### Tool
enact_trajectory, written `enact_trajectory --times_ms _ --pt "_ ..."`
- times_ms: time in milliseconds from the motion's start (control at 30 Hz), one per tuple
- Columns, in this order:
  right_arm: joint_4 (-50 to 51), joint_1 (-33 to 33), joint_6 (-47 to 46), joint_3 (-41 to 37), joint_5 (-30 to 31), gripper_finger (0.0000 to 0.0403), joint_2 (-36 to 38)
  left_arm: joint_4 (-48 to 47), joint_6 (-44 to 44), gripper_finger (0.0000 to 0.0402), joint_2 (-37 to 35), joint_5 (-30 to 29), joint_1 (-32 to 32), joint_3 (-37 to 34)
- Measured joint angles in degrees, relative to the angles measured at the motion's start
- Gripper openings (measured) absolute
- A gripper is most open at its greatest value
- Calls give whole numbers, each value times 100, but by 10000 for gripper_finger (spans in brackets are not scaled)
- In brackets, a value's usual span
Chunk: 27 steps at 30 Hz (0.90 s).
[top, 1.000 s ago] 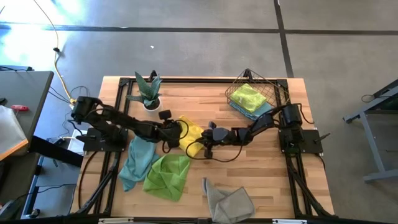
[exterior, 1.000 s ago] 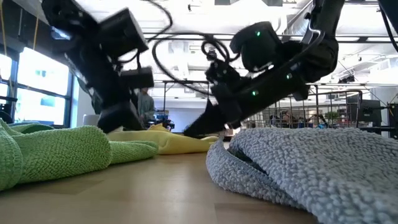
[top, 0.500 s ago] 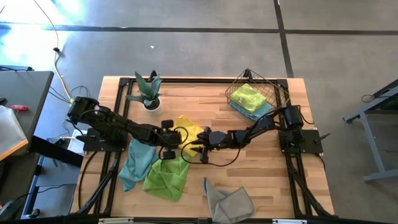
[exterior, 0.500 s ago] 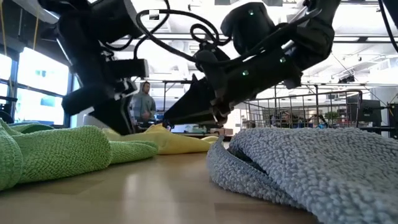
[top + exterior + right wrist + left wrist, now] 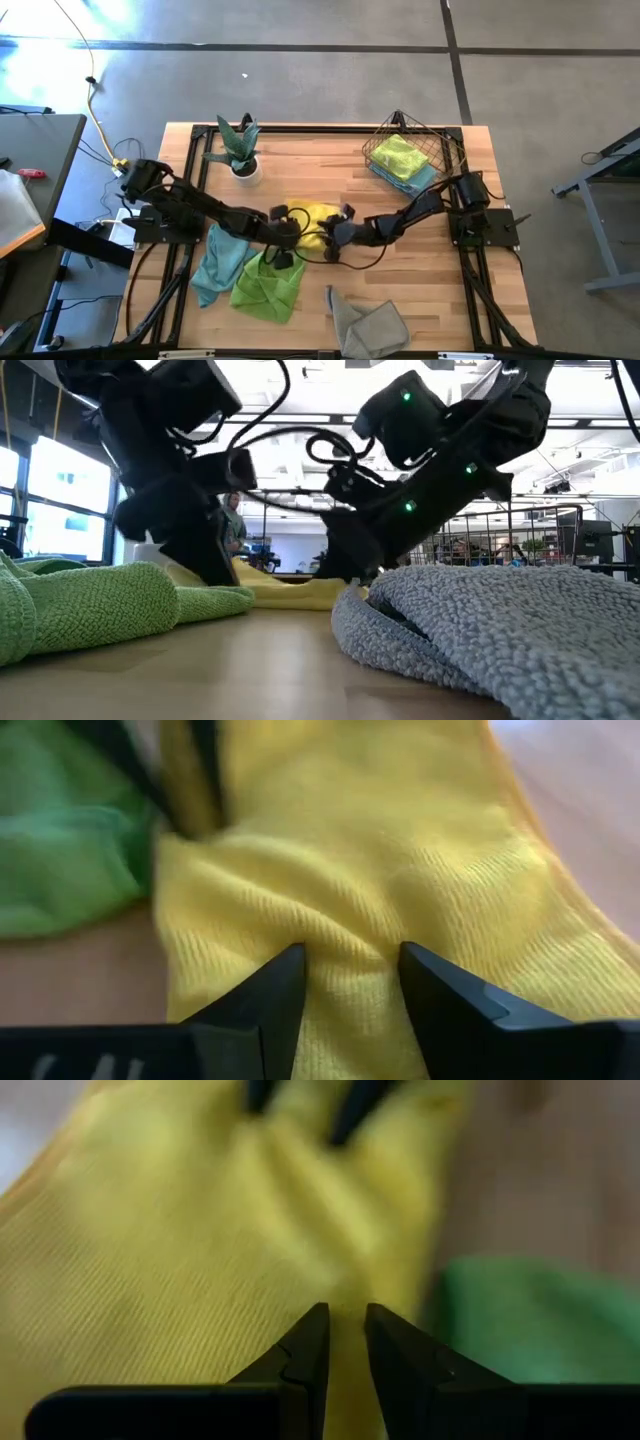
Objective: Fold microfiber towels
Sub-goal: Put the yellow towel into the wire basket
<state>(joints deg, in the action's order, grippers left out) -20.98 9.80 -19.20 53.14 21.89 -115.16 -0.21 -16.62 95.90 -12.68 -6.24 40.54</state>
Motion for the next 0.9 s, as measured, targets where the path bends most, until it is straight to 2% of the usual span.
enact_trajectory --times_ms 200,433,567,700,800,900 --pt "691 -111 687 18 536 149 142 958 -29 62 118 214 -107 8" --pt "2406 -157 840 -15 427 149 1267 786 232 62 -299 88 4 3" --pt "3028 -145 315 -9 101 149 1784 493 610 62 -571 -441 179 6" --pt "2723 -98 12 -8 62 149 1922 -114 1509 62 -742 -1179 382 8" --pt "2137 -42 122 -90 62 149 1811 -395 2081 63 -744 -1218 479 0" --pt "1992 -36 170 -148 62 149 1747 -342 1845 67 -744 -1199 574 8"
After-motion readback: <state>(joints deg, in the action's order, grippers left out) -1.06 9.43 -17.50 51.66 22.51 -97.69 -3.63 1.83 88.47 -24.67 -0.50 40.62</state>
